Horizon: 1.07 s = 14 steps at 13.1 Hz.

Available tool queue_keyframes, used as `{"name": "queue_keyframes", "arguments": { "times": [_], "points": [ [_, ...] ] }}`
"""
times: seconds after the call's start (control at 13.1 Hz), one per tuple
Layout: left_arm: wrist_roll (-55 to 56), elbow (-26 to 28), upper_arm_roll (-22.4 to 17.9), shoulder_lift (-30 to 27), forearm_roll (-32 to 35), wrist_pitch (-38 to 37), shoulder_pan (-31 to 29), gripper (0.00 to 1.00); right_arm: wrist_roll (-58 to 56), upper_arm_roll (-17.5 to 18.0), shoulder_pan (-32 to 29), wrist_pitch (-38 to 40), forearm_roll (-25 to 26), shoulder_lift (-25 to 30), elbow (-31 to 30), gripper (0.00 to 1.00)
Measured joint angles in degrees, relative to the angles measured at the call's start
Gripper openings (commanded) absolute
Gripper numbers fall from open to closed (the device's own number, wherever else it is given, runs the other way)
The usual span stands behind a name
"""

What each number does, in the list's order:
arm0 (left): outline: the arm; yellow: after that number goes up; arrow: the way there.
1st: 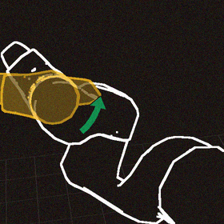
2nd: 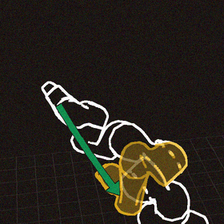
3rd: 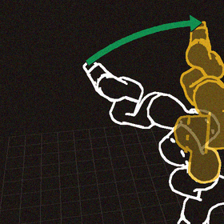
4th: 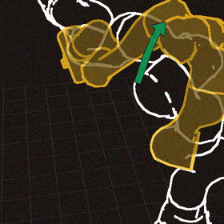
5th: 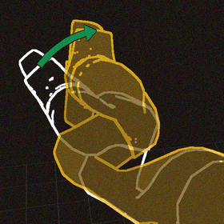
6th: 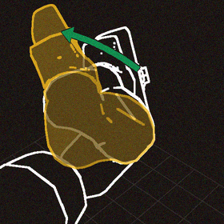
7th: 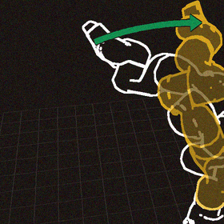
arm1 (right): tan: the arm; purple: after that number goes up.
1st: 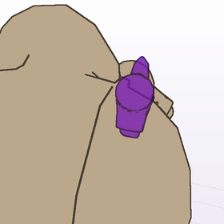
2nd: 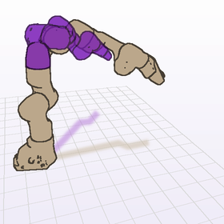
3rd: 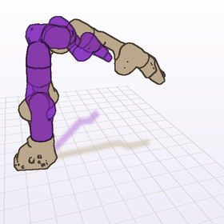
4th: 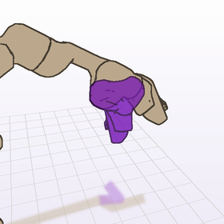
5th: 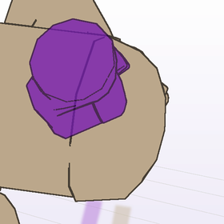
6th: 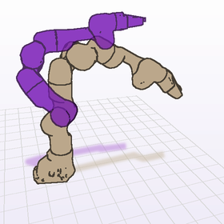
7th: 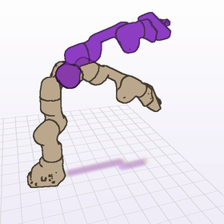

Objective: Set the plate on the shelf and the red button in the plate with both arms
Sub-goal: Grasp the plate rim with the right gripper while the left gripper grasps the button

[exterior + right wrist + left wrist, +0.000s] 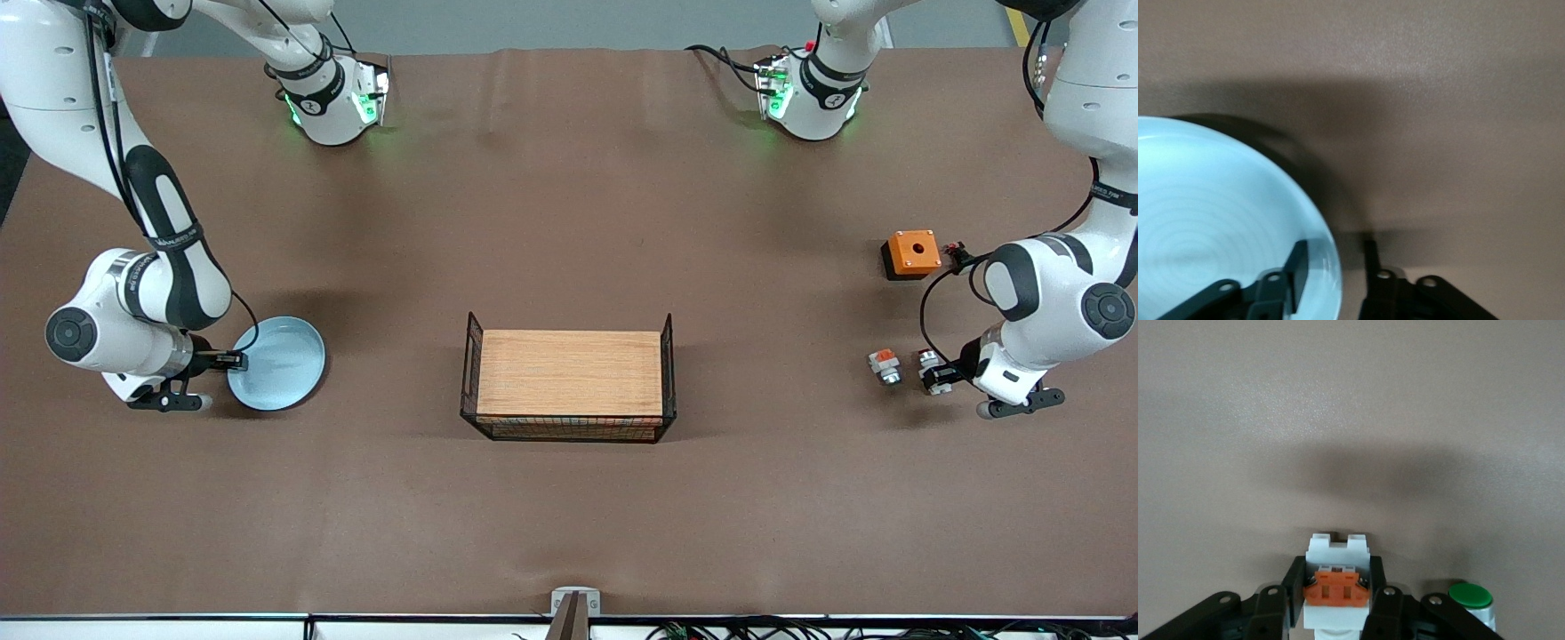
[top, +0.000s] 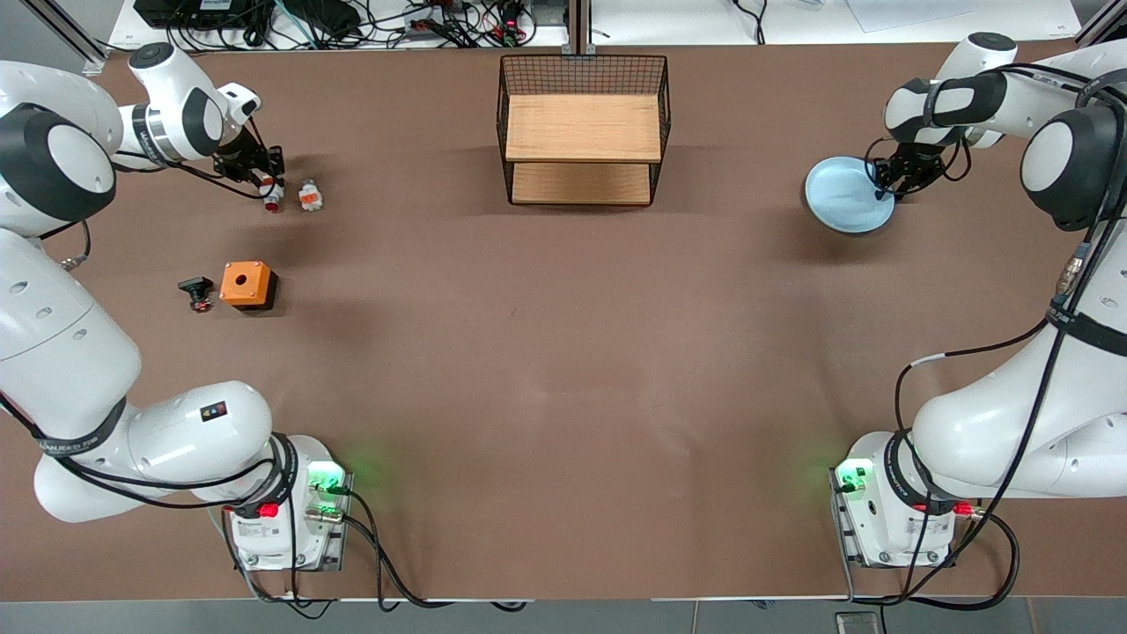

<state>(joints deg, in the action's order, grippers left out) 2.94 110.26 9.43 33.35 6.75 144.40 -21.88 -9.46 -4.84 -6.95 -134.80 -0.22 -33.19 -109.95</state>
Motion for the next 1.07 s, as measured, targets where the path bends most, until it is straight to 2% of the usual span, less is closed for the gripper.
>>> {"name": "queue_keyframes", "arguments": {
  "times": [0.31, 0.61, 0.84, 1.07],
  "points": [
    [0.0, -0.7, 0.2, -0.8, 0.0, -0.9, 0.0, 0.0, -0.2, 0.1, 0.0, 0.8, -0.1, 0.5, 0.7, 0.0],
    [0.2, -3.4, 3.7, -8.7, 0.0, -12.0, 0.1, 0.0, -0.2, 0.8, 0.1, 2.0, -2.1, 1.2, 2.2, 0.0],
    [0.4, -7.0, 6.7, -14.7, 0.0, -22.8, 0.3, 0.0, 1.1, 1.5, 1.1, 10.0, -3.1, 6.3, 3.8, 0.0],
    [0.5, -12.4, 9.2, -17.5, 0.0, -32.6, 0.3, 0.0, 7.7, 1.8, 4.7, 21.7, -3.1, 13.4, 6.3, 0.0]
  ]
}}
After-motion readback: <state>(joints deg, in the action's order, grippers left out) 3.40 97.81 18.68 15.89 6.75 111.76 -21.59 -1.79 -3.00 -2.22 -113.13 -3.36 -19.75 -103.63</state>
